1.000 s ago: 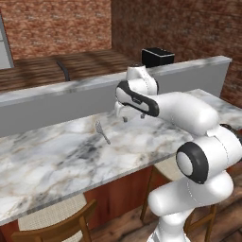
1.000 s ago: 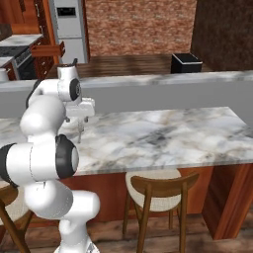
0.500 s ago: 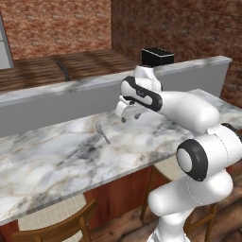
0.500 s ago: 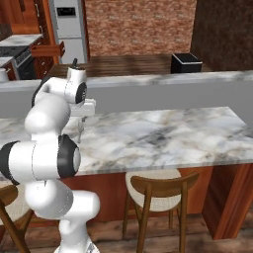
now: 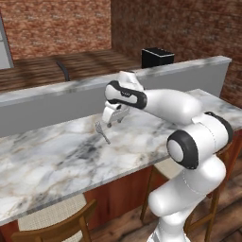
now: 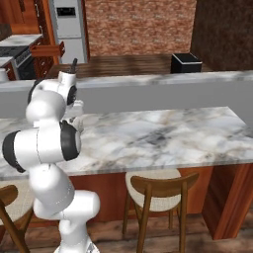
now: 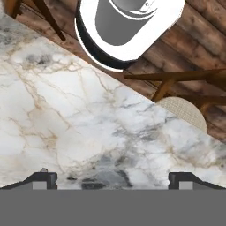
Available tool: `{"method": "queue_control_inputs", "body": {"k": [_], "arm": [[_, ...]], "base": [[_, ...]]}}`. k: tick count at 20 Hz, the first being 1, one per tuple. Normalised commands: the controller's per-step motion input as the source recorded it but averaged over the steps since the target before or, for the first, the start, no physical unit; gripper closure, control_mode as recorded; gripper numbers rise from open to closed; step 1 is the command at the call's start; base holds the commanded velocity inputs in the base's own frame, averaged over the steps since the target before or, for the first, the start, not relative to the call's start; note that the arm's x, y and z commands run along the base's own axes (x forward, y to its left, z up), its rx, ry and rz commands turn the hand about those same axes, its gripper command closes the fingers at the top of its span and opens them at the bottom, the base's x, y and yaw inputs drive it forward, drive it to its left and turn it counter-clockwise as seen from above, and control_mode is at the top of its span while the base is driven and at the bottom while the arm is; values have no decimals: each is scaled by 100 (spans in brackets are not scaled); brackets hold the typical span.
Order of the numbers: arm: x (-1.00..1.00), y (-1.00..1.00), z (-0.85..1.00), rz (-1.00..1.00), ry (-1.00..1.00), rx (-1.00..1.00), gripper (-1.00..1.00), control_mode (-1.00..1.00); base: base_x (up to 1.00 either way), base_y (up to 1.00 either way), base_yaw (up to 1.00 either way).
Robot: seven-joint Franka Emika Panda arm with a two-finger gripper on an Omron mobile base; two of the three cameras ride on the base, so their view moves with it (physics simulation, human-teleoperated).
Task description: Organize the utensils by type. Pick up the wooden spoons from the counter and place them in the open cabinet. Then pick up the metallic utensils from the counter and place them in the open drawer.
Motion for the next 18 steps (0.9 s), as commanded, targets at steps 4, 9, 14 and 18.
{"method": "queue_control_inputs", "body": {"k": [4, 9, 14, 18], "arm": [[15, 25, -18, 1, -4, 0, -100, -100], [20, 8, -29, -2, -3, 0, -100, -100], [25, -8, -36, -9, 0, 0, -100, -100], [19, -14, -37, -12, -4, 0, -100, -100]], "base": [[0, 0, 0], [0, 0, 0], [0, 0, 0], [0, 0, 0]]}}
